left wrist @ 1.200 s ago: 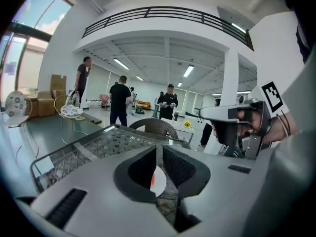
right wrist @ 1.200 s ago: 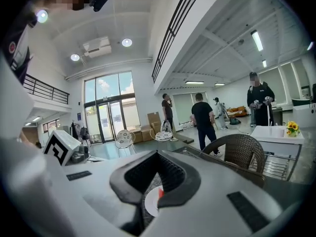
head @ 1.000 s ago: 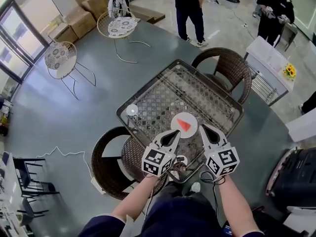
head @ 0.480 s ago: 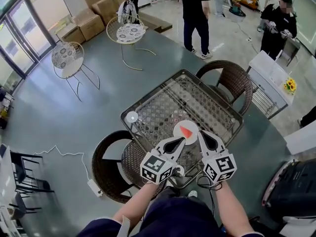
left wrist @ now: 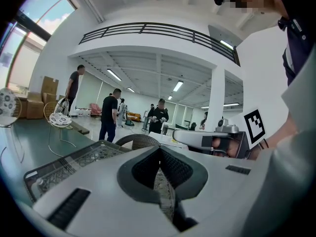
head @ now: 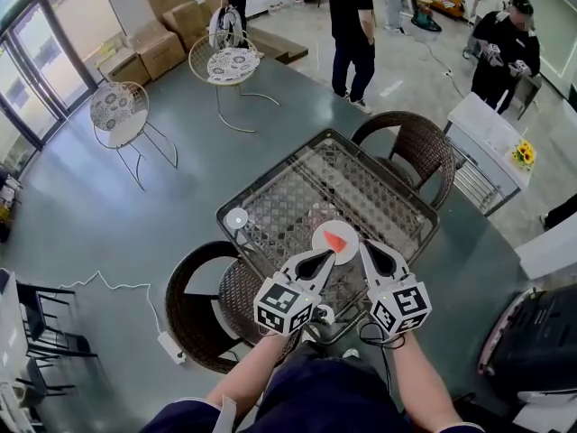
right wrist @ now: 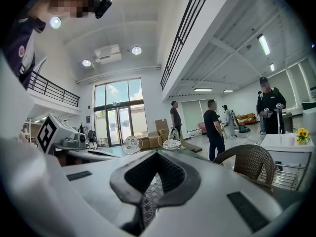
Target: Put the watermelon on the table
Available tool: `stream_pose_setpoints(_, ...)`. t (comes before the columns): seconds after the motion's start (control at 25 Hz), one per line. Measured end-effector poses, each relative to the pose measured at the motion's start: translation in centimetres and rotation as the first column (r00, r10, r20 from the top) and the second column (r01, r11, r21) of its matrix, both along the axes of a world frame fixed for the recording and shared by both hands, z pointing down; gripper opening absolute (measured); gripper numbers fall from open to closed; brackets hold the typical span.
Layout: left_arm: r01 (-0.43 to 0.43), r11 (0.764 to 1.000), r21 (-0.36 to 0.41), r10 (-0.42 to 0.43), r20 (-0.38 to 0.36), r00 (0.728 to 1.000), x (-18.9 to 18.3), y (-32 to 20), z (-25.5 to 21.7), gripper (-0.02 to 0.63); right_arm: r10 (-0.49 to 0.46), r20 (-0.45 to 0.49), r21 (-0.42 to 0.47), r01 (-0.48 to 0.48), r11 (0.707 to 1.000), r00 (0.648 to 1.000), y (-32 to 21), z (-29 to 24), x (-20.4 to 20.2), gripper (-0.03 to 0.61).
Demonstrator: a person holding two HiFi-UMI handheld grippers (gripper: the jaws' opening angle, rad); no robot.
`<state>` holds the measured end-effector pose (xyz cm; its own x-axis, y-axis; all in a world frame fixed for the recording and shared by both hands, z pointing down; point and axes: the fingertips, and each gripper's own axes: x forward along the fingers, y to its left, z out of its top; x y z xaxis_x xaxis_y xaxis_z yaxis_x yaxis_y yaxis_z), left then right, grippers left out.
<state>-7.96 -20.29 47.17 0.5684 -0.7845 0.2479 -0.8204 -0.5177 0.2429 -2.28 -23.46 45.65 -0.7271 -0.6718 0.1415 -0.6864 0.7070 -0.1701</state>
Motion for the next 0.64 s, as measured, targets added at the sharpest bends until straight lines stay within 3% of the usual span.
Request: stream_pose_setpoints(0.64, -0.001, 1.000, -0.004, 0.001, -0.002, 1.000, 1.3, 0.6, -0.3, 0.005, 0.011, -0.006, 0.002, -0.011, 1.000, 1.000, 0.8, -0.3, 1.3, 0.002)
